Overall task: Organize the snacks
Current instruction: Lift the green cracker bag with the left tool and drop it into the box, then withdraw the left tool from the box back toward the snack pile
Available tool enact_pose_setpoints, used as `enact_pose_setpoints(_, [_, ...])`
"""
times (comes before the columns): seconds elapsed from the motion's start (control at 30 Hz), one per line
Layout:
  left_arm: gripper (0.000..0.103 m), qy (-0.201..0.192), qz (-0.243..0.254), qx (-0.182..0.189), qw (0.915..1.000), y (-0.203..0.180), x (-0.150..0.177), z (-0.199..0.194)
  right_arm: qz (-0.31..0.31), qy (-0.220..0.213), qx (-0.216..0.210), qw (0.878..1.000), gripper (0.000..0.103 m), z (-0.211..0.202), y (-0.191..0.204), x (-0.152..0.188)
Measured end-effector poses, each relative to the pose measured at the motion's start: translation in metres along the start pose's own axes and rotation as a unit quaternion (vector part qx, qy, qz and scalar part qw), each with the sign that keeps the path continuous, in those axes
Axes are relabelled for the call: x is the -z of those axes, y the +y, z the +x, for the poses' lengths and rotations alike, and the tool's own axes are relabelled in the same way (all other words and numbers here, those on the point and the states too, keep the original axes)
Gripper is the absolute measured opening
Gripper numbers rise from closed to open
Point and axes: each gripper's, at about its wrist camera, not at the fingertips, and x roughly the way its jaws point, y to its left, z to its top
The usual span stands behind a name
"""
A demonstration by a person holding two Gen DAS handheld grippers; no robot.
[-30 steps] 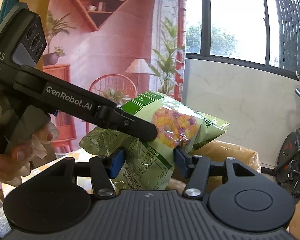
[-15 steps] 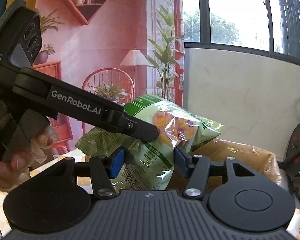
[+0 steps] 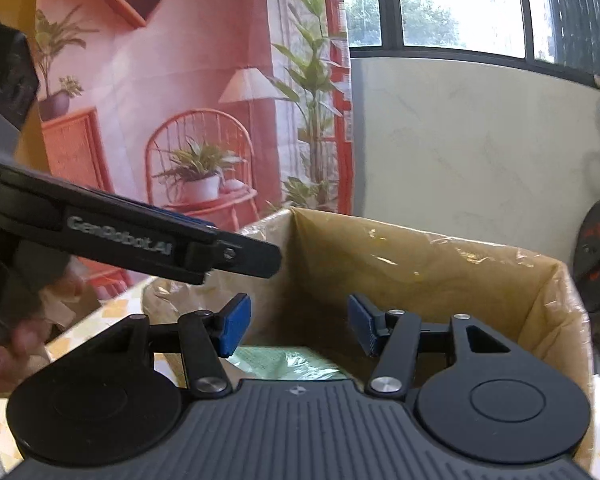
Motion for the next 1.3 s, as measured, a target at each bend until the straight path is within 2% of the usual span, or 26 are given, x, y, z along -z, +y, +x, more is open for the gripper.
enact_pose_setpoints(0.23, [0.071,-0.014,0.011,-0.019,0.9997,0.001,0.007,-0.022,0.010,-0.014,0.041,0.999,0.058,-0.030,0.002,-0.003])
enact_pose_setpoints(0.43, [0.071,-0.019,0.017,-0.038,0.9989,0.003,0.015,-0.046,0.025,-0.037,0.067,0.997,0.058,-0.072,0.002,0.002])
enact_pose_setpoints(0.67, [0.071,-0.032,0.003,-0.048,0.9983,0.000,0.029,-0.075,0.039,-0.046,0.071,0.996,0.058,-0.097,0.009,0.014])
enact_pose_setpoints(0.9, [0.071,-0.030,-0.002,-0.059,0.9978,-0.004,0.053,-0.089,0.050,-0.048,0.068,0.995,0.058,-0.115,0.013,0.035])
enact_pose_setpoints(1.3, [0.071,0.022,-0.018,-0.077,0.9966,0.005,0.118,-0.093,0.062,-0.030,0.063,0.996,0.058,-0.140,0.019,0.096])
